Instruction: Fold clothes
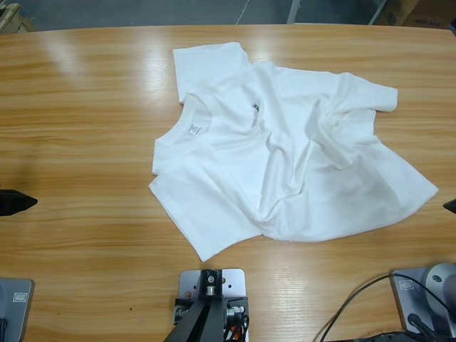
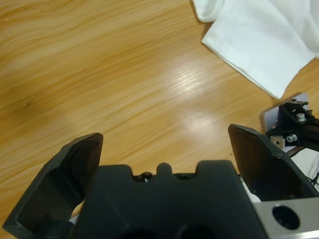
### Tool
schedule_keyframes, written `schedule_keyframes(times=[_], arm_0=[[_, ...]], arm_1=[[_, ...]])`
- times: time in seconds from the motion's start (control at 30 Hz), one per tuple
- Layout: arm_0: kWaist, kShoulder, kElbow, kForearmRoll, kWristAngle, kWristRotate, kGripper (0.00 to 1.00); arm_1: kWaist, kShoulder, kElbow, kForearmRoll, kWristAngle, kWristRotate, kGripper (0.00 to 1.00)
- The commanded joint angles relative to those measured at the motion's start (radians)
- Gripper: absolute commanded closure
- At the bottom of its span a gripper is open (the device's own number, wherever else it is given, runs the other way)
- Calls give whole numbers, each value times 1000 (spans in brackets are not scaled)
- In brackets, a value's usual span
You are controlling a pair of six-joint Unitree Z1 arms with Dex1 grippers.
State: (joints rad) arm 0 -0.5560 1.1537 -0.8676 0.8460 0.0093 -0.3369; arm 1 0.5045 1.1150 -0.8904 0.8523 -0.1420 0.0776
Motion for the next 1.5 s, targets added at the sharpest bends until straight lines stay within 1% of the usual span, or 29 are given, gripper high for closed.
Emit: schedule_keyframes(times=[0.03,0.13,0.17,0.2,0.23,0.27,0.3,0.37,0.47,0.57,0.67,0.73,0.8,0.87,0.97,1.07,1.2,1.5], arm_0=[[-9,23,-5,12,-2,-8,0],[-9,23,-6,13,-13,1,0],[-9,23,-13,11,-46,40,0],[-9,34,-48,6,-119,161,0],[-20,56,-82,-9,-158,285,0],[-46,103,-130,-24,-161,440,0],[-51,160,-181,-25,-161,543,0],[-52,259,-262,-30,-158,690,0],[-72,356,-353,-82,-155,879,0],[-100,504,-519,-61,-111,989,0],[-145,703,-746,45,-65,1085,0],[-178,837,-915,132,-50,1129,0],[-195,960,-1060,193,-36,1134,0],[-197,1066,-1135,206,-26,1127,0],[-199,1158,-1186,205,-25,1143,0],[-200,1228,-1244,205,-19,1194,0],[-209,1280,-1295,205,1,1200,0],[-239,1362,-1272,246,4,1199,0]], arm_1=[[8,25,4,7,13,-12,4],[8,27,4,7,13,-12,3],[8,25,4,7,13,-12,4],[8,20,5,7,14,-13,4],[8,21,5,7,15,-13,4],[8,26,4,7,15,-13,4],[8,31,3,7,15,-12,4],[8,37,2,8,15,-13,4],[8,40,2,8,15,-12,4],[8,56,-1,10,15,-13,4],[8,92,-9,16,16,-15,0],[8,120,-16,22,15,-16,0],[8,137,-20,26,15,-16,2],[8,133,-20,27,15,-16,0],[8,96,-14,25,8,-16,0],[6,70,-8,22,-1,-16,0],[6,68,-8,21,-1,-16,0],[5,69,-8,21,-2,-15,0]])
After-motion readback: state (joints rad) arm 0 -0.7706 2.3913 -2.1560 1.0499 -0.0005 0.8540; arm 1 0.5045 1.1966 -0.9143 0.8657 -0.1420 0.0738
